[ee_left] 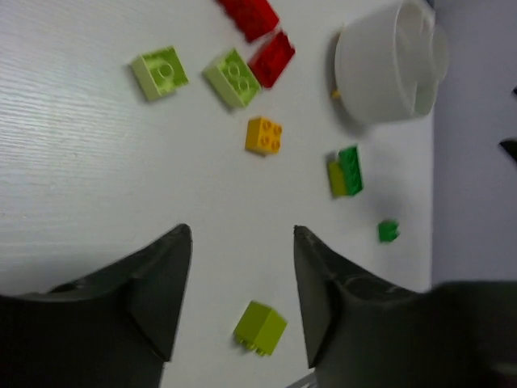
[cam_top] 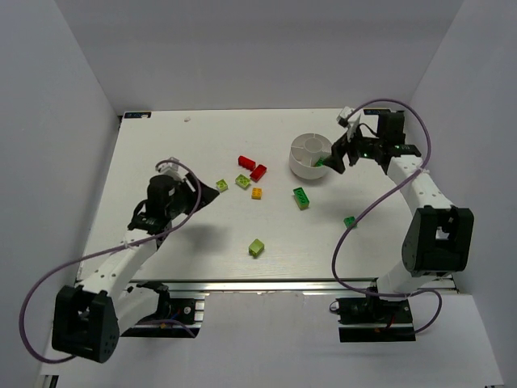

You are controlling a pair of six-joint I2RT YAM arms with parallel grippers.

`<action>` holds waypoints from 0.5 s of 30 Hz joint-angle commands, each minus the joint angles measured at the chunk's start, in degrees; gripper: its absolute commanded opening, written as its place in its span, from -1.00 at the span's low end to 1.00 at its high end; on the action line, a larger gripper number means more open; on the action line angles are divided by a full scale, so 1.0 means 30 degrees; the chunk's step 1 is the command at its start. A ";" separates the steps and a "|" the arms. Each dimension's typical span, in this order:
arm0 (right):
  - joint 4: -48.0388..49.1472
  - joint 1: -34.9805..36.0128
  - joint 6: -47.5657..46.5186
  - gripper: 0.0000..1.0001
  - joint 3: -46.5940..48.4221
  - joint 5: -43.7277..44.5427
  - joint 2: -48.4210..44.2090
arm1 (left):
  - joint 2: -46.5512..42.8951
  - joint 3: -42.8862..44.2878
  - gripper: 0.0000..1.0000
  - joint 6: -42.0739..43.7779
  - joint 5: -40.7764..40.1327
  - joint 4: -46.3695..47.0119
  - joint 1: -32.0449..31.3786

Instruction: Sort the legos into containers by color

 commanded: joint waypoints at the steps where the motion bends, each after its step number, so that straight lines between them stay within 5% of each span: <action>1: -0.5849 -0.0145 -0.2882 0.72 -0.1114 0.0111 -0.2099 | 0.1154 0.1793 0.37 -0.0516 -0.0168 0.0994 -0.2678; 4: -0.7244 -0.0116 -0.2095 0.40 -0.2524 0.1576 -0.3304 | 0.3001 0.2935 0.59 -0.0985 -0.1014 0.1697 -0.4530; 8: -0.8132 -0.0116 0.0185 0.20 -0.4130 0.5025 -0.4035 | 0.4700 0.4050 0.60 -0.1308 -0.1984 0.1289 -0.5879; 12: -0.7695 0.0118 0.2008 0.58 -0.5687 0.9591 -0.4739 | 0.5085 0.4432 0.53 -0.1600 -0.2630 0.1228 -0.6291; 13: -0.7607 0.0147 0.2301 0.78 -0.5893 1.0391 -0.4799 | 0.5085 0.4287 0.26 -0.1689 -0.2660 0.1228 -0.6350; 15: -0.7722 0.0236 0.2799 0.79 -0.6332 1.2001 -0.4829 | 0.5027 0.4053 -0.06 -0.1893 -0.2573 0.1403 -0.6380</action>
